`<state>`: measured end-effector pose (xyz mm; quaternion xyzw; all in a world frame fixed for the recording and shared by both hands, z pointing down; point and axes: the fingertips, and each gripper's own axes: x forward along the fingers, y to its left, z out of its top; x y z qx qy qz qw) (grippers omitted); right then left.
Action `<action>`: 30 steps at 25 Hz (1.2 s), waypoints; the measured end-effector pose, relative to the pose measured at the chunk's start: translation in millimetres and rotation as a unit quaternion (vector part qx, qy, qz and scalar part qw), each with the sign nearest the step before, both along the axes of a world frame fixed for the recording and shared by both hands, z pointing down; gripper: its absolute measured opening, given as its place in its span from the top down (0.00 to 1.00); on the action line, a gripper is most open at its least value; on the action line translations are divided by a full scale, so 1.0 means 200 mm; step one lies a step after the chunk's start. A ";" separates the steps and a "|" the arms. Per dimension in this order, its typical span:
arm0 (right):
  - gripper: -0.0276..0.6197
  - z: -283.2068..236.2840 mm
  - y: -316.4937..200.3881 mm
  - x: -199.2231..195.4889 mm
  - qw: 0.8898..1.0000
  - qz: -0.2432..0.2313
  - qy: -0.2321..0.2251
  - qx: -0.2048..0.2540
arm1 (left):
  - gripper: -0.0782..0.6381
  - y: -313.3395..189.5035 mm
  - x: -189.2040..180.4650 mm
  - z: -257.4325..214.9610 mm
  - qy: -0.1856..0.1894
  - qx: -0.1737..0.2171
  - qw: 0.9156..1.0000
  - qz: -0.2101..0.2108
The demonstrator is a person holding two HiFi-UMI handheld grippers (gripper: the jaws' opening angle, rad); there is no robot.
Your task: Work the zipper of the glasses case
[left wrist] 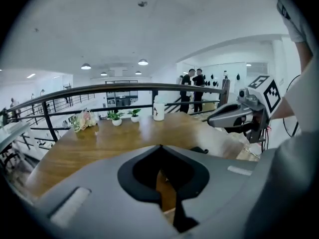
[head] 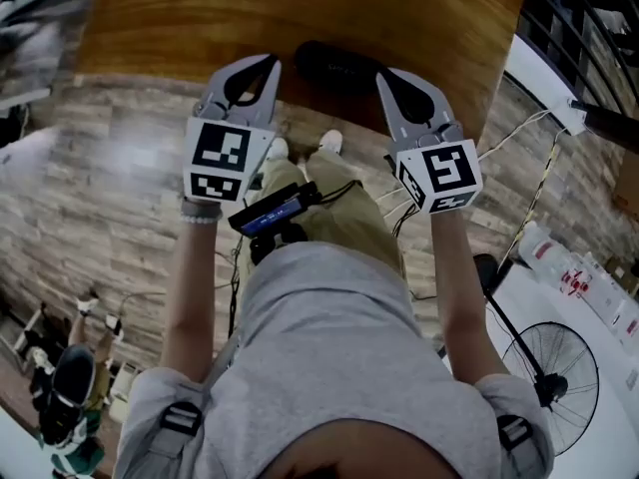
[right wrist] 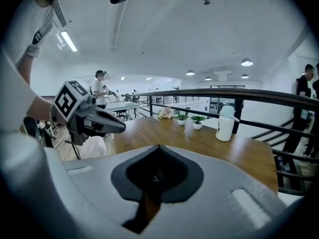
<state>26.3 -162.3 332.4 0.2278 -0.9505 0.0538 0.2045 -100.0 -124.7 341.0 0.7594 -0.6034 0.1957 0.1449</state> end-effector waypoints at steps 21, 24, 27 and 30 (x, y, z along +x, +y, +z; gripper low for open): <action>0.95 -0.47 0.05 0.25 0.989 0.113 -0.054 0.074 | 0.87 0.06 0.12 -0.54 0.020 0.098 0.992 0.073; 0.95 -0.47 0.06 0.24 0.989 0.118 -0.053 0.074 | 0.87 0.05 0.11 -0.53 0.024 0.094 0.992 0.077; 0.95 -0.46 0.08 0.23 0.989 0.120 -0.052 0.073 | 0.87 0.05 0.11 -0.52 0.023 0.094 0.992 0.080; 0.96 -0.46 0.09 0.22 0.989 0.118 -0.053 0.075 | 0.87 0.05 0.11 -0.51 0.021 0.091 0.992 0.082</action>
